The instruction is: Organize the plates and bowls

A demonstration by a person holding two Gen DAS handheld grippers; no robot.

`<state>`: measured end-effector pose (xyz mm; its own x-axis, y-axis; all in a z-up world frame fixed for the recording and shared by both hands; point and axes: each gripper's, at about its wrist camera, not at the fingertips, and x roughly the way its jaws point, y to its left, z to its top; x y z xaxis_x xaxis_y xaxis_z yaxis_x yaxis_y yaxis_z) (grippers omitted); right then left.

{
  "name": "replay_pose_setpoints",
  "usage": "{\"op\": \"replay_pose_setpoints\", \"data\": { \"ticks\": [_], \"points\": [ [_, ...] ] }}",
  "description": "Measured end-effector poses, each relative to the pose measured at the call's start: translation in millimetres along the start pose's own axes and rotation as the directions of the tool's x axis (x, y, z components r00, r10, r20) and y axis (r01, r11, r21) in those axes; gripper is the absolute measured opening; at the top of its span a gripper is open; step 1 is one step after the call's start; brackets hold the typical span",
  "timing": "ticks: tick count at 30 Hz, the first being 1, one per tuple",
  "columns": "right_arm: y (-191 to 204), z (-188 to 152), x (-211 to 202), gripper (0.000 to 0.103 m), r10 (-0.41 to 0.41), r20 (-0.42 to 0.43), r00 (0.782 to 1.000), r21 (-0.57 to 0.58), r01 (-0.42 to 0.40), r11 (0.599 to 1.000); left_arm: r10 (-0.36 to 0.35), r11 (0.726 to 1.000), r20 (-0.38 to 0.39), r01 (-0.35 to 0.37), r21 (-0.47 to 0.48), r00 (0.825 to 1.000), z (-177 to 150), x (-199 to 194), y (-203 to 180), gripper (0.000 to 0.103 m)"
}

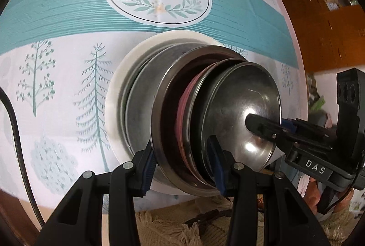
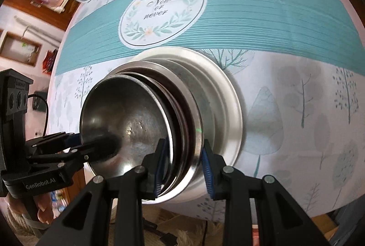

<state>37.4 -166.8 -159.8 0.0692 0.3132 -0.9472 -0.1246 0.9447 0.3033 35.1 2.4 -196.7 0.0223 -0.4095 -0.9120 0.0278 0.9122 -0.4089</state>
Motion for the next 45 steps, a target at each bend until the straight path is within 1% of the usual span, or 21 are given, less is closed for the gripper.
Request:
{"op": "replay_pose_setpoints", "data": {
  "ticks": [3,5,6,9,11,14,17,21,23,25,31,33,37,42,44,45],
  "points": [
    [0,-3,3,0.030,-0.008,0.029,1.000,0.048,0.007,0.999,-0.001,0.999,-0.020,0.002,0.050,1.000,4,5,3,0.042],
    [1,-4,1,0.030,-0.029,0.057,0.998,0.066,0.025,0.998,-0.009,0.996,-0.029,0.011,0.084,1.000,6,7,2,0.042],
    [1,-5,0,0.032,-0.034,0.066,0.997,0.076,0.029,0.997,-0.010,0.995,-0.031,0.013,0.096,0.999,6,7,1,0.043],
    [1,-7,-1,0.032,-0.052,0.090,0.995,0.096,0.043,0.994,0.003,0.991,-0.024,0.000,0.132,1.000,6,6,-6,0.050],
    [3,-10,-5,0.033,-0.059,0.114,0.992,0.086,0.049,0.995,-0.007,0.990,0.003,0.006,0.143,1.000,2,0,-10,0.064],
    [5,-13,-10,0.038,-0.057,0.144,0.988,0.069,0.048,0.996,0.017,0.989,0.076,-0.028,0.146,0.997,-1,-14,-16,0.075],
    [6,-14,-16,0.039,-0.054,0.162,0.985,0.041,0.048,0.998,0.040,0.990,0.130,-0.057,0.129,0.991,-5,-26,-21,0.080],
    [9,-19,-31,0.039,-0.060,0.204,0.977,0.014,0.058,0.998,0.070,0.988,0.175,-0.092,0.121,0.982,-11,-42,-31,0.084],
    [11,-23,-42,0.039,-0.055,0.234,0.971,-0.006,0.058,0.998,0.095,0.985,0.221,-0.124,0.120,0.971,-16,-51,-37,0.085],
    [14,-25,-50,0.039,-0.057,0.254,0.966,-0.024,0.065,0.998,0.102,0.984,0.255,-0.135,0.115,0.961,-21,-59,-43,0.088],
    [18,-36,-79,0.039,-0.049,0.335,0.941,-0.024,0.061,0.998,0.099,0.986,0.334,-0.137,0.094,0.937,-39,-79,-55,0.097],
    [18,-39,-86,0.039,-0.047,0.356,0.933,-0.018,0.057,0.998,0.108,0.985,0.359,-0.148,0.085,0.927,-45,-87,-59,0.101],
    [21,-46,-100,0.039,-0.053,0.389,0.919,-0.015,0.065,0.998,0.156,0.979,0.412,-0.197,0.058,0.898,-55,-101,-64,0.102],
    [31,-56,-117,0.040,-0.059,0.431,0.901,-0.035,0.082,0.996,0.204,0.970,0.456,-0.242,0.027,0.867,-62,-119,-71,0.102],
    [35,-59,-125,0.043,-0.062,0.450,0.891,-0.038,0.088,0.995,0.228,0.963,0.471,-0.268,0.020,0.852,-66,-126,-75,0.102],
    [36,-61,-128,0.046,-0.063,0.458,0.887,-0.038,0.090,0.995,0.242,0.959,0.481,-0.284,0.016,0.843,-68,-129,-77,0.102]
  ]
}}
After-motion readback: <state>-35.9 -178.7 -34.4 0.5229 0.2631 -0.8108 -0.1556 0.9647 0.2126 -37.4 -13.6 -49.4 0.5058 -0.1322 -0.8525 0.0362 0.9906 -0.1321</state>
